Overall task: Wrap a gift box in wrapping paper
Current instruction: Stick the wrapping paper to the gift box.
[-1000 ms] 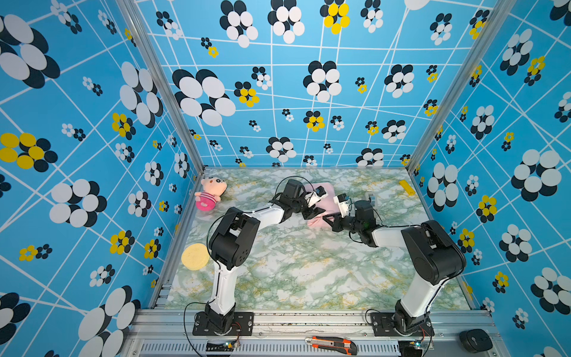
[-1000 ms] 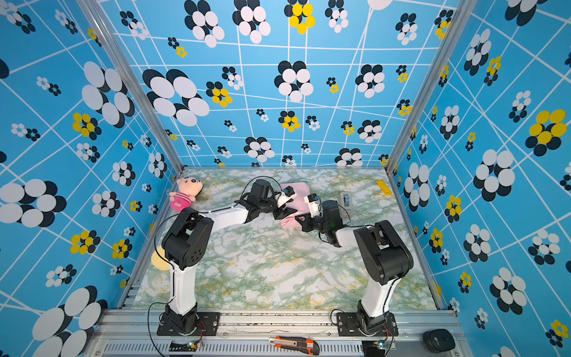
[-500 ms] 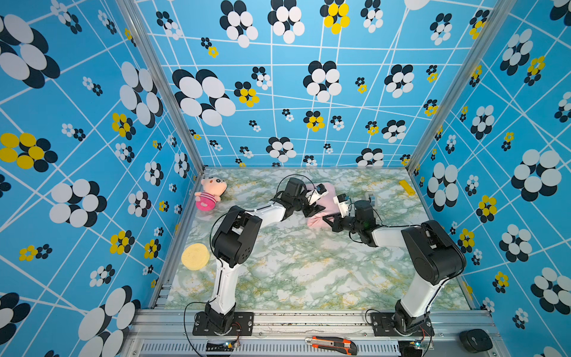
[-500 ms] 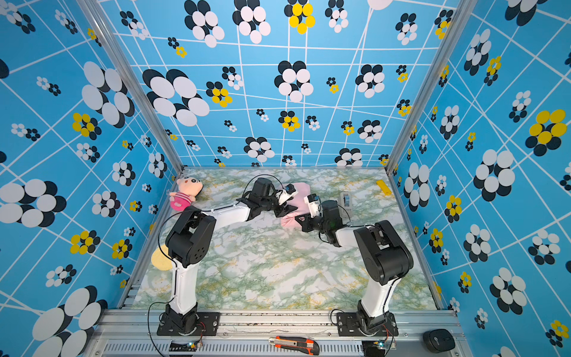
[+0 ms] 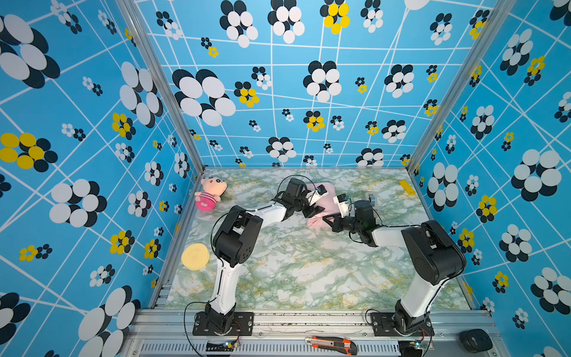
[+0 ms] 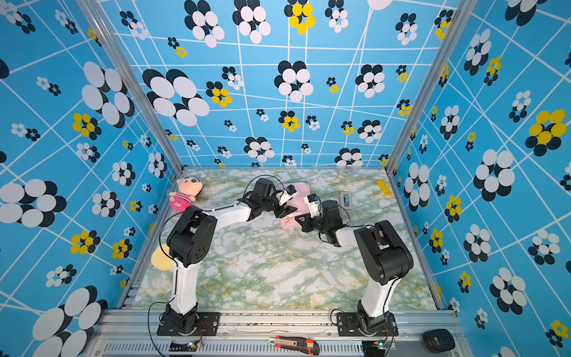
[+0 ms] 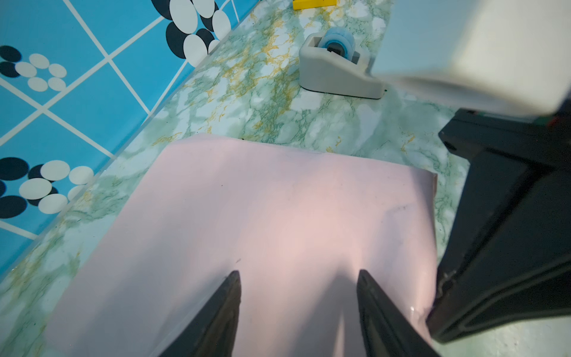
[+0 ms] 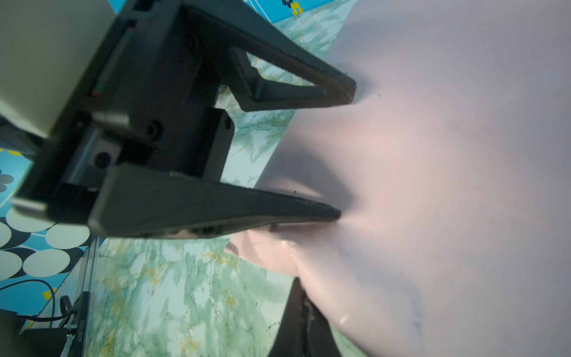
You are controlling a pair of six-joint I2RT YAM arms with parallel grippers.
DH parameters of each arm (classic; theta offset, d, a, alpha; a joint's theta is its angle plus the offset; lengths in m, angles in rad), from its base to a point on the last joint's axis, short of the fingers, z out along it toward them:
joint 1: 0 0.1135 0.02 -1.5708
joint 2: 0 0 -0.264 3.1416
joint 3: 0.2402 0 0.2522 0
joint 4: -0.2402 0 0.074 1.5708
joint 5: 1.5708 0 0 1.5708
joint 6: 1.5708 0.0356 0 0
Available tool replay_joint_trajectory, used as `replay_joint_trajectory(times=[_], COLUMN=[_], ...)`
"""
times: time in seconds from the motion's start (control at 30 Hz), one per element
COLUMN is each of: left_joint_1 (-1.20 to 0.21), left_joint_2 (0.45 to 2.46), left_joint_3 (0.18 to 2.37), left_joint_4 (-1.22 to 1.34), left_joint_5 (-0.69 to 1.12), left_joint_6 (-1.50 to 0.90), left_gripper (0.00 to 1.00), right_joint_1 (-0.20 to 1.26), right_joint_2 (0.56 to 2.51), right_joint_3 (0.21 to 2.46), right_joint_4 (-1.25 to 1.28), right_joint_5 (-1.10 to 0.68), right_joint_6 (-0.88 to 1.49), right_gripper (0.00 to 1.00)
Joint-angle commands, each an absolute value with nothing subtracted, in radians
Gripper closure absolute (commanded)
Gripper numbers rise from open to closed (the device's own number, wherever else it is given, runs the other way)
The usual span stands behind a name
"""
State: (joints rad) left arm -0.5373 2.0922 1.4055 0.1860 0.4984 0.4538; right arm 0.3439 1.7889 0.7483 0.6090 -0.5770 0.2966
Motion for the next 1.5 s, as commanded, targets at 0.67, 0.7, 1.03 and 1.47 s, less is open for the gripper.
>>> replay_joint_trajectory(times=[0.67, 0.7, 1.03, 1.47], left_joint_1=[-0.527, -0.531, -0.543, -0.548], left_joint_2=[2.093, 2.097, 2.150, 2.182], left_joint_3=[1.694, 1.695, 1.739, 1.767], left_joint_4=[-0.476, -0.469, -0.465, -0.462], left_joint_5=[0.789, 0.776, 0.720, 0.687], left_joint_6=[0.493, 0.489, 0.486, 0.481], left_gripper=[0.47, 0.46, 0.56, 0.78], right_joint_1=[0.336, 0.336, 0.334, 0.334], right_joint_2=[1.765, 1.763, 1.761, 1.760], right_joint_3=[0.775, 0.773, 0.779, 0.776], right_joint_4=[0.580, 0.580, 0.577, 0.574], right_joint_5=[-0.565, -0.565, -0.565, -0.563], right_joint_6=[0.293, 0.293, 0.293, 0.292], right_gripper=[1.00, 1.00, 1.00, 1.00])
